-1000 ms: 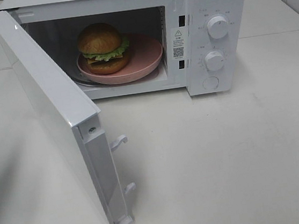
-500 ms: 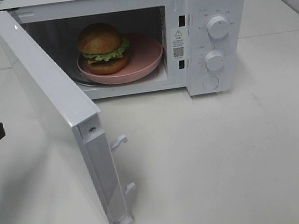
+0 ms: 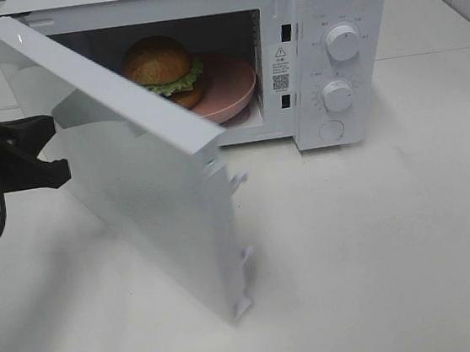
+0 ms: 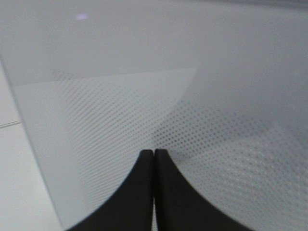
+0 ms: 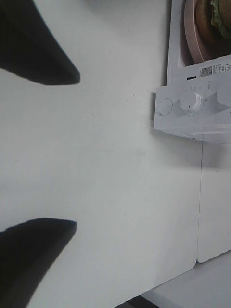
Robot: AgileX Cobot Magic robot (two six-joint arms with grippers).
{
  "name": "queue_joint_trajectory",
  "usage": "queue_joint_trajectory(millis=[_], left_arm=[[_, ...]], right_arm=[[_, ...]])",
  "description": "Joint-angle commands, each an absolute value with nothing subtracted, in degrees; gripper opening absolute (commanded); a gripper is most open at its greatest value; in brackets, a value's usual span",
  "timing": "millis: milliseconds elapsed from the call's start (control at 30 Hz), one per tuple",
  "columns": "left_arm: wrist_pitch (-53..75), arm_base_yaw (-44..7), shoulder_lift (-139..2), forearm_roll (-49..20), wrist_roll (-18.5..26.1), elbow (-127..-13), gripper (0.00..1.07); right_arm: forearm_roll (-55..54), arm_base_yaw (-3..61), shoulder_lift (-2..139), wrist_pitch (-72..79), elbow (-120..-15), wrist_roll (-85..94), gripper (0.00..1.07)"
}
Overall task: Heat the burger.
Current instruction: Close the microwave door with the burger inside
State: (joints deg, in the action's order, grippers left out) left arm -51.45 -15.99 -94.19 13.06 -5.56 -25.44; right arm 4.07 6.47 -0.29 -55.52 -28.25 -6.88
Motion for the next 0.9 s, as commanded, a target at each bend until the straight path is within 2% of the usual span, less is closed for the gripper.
queue_joint_trajectory(millis=[33, 467, 667, 900], left_arm=[[-52.5, -19.4, -96.7, 11.9, -5.6, -28.8, 0.00], [-51.6, -26.0, -103.4, 8.0, -5.6, -37.6, 0.00], [-48.3, -30.0, -106.9, 2.4, -5.3, -44.1, 0.00], [-46.8, -32.8, -109.4, 2.1, -4.3, -49.2, 0.00]], right_arm=[[4.1, 6.1, -1.8, -55.0, -28.2, -7.3, 0.73], [4.1, 6.1, -1.8, -55.0, -28.2, -7.3, 0.73], [4.1, 6.1, -1.8, -55.0, -28.2, -7.3, 0.73], [4.1, 6.1, -1.8, -55.0, -28.2, -7.3, 0.73]])
